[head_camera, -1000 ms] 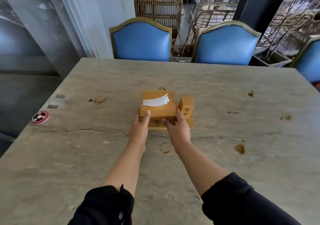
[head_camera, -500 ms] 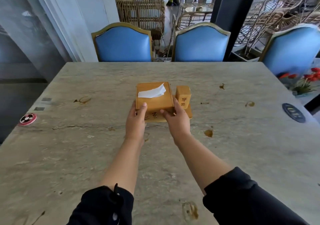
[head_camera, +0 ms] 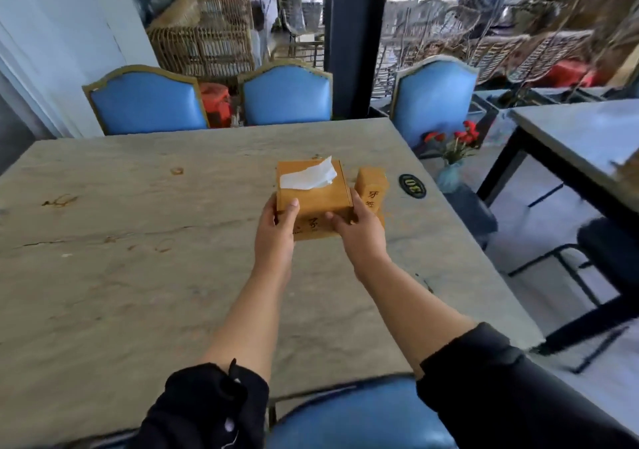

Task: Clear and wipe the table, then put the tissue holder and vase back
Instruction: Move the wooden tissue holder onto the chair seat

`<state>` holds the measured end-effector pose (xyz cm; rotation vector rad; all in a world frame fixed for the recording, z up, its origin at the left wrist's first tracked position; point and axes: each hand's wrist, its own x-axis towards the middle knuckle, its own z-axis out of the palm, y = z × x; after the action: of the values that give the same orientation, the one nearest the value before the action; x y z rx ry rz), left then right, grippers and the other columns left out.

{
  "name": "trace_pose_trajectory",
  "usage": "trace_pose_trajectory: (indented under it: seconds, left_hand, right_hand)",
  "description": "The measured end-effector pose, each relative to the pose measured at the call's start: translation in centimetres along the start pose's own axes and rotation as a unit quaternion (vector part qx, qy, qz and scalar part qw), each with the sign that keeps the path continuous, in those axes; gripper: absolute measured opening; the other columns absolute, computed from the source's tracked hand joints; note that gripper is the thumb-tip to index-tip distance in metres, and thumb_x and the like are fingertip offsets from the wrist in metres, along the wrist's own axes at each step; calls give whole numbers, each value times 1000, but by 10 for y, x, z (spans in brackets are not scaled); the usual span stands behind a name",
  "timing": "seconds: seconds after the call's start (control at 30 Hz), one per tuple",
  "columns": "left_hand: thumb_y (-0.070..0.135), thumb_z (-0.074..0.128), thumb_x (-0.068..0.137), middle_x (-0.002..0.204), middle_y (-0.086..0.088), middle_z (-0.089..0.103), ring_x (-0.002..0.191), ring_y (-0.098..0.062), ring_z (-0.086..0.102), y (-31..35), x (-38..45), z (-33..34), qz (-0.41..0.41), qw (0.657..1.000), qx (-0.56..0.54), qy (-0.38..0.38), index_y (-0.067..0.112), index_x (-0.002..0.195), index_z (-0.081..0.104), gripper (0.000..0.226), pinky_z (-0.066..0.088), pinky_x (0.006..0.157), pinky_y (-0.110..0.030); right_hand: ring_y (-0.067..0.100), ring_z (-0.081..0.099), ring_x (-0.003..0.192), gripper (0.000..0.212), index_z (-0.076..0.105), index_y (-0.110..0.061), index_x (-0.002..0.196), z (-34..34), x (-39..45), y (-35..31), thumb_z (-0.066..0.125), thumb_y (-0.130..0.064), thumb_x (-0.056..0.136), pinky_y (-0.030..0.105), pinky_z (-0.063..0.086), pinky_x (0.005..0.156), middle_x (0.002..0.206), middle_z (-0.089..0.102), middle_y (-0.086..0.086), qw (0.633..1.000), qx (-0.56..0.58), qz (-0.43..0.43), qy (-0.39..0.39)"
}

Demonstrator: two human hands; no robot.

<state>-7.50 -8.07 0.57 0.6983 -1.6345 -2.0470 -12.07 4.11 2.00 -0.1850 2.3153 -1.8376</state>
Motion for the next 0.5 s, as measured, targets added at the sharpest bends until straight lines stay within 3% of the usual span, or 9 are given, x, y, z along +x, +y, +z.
trace_pose_trajectory:
  seconds: [0.17,0.33,0.5]
  left_hand:
    - [47,63,84,117,12,64,107,-6,61,-22,-46,92,-8,1000,2,-27,36,121,56,39,49,87,-30]
    - [42,63,86,115,14,64,104,-4,60,-42,-65,179,-14,999,-9,-47,37,120,55,35,48,89,-30]
    - [45,62,86,114,15,62,103,-4,59,-70,-54,263,-24,998,6,-65,41,118,53,34,49,93,-33]
  right_hand:
    - [10,50,117,70,32,-30,148,-107,-14,19,67,-26,88,23,40,94,134,54,-4,1000,-14,1,26]
    - [17,55,114,68,34,-33,147,-190,0,41,67,-30,87,37,47,98,125,61,-4,997,-41,3,64]
    - [11,49,106,65,36,-31,146,-262,38,59,65,-20,89,34,43,98,93,48,-24,997,-8,8,81]
